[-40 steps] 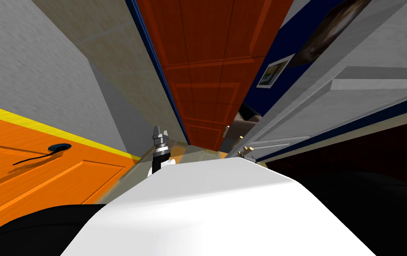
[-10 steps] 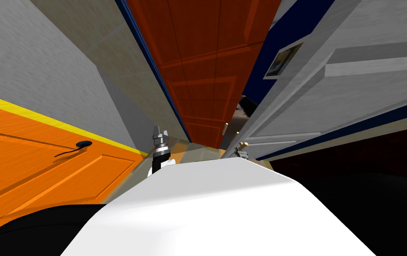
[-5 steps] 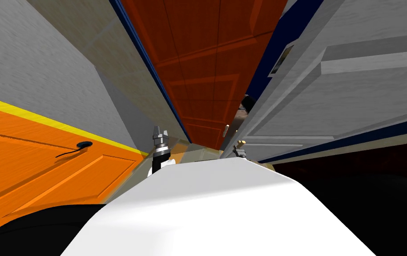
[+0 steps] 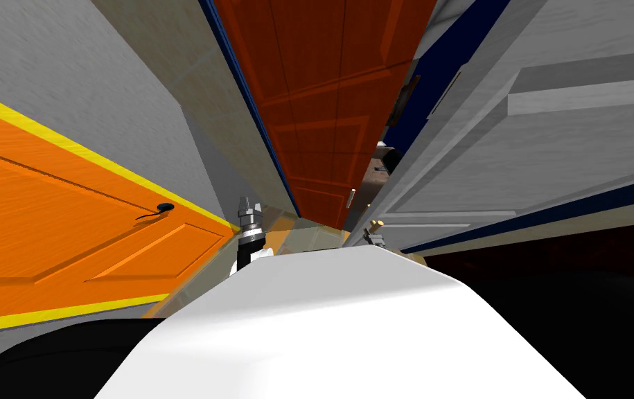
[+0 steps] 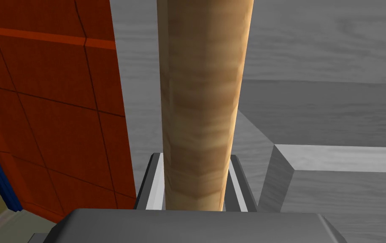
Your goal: Pull the door open
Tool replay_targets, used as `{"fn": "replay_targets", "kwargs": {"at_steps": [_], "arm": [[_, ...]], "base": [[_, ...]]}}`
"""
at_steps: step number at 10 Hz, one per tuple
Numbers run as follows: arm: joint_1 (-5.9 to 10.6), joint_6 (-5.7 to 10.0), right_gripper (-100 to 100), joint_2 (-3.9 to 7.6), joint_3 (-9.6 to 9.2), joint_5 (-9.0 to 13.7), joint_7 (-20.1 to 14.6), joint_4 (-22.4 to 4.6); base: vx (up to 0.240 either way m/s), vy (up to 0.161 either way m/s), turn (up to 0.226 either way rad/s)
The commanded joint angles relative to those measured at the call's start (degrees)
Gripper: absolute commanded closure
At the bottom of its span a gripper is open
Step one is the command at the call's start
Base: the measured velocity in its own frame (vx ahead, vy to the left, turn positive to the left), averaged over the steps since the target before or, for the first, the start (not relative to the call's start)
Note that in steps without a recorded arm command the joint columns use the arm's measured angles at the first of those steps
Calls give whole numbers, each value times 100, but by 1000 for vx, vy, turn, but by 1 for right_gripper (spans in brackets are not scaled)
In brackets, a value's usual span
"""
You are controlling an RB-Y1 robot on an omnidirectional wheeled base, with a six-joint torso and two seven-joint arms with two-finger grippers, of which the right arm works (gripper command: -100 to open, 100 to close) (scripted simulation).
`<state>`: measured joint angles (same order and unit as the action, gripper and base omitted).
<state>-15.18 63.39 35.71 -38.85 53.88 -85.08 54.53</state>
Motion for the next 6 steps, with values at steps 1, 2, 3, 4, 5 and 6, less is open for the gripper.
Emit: {"fn": "replay_targets", "kwargs": {"at_steps": [1,2,3,4,5,6], "arm": [[-23,180,100,82,-83,-46,-114,-27],[-34,255,100,122,-142,-74,-173,-51],[-39,290,100,141,-169,-88,-201,-63],[-48,354,100,175,-219,-112,-251,-83],[-59,428,100,214,-277,-140,-310,-107],[-53,326,100,152,-272,-129,-266,-138]], "base": [[-194,-47,116],[-187,-38,138],[-142,-30,95],[-143,-27,105],[-188,-38,121],[-82,-18,33]]}}
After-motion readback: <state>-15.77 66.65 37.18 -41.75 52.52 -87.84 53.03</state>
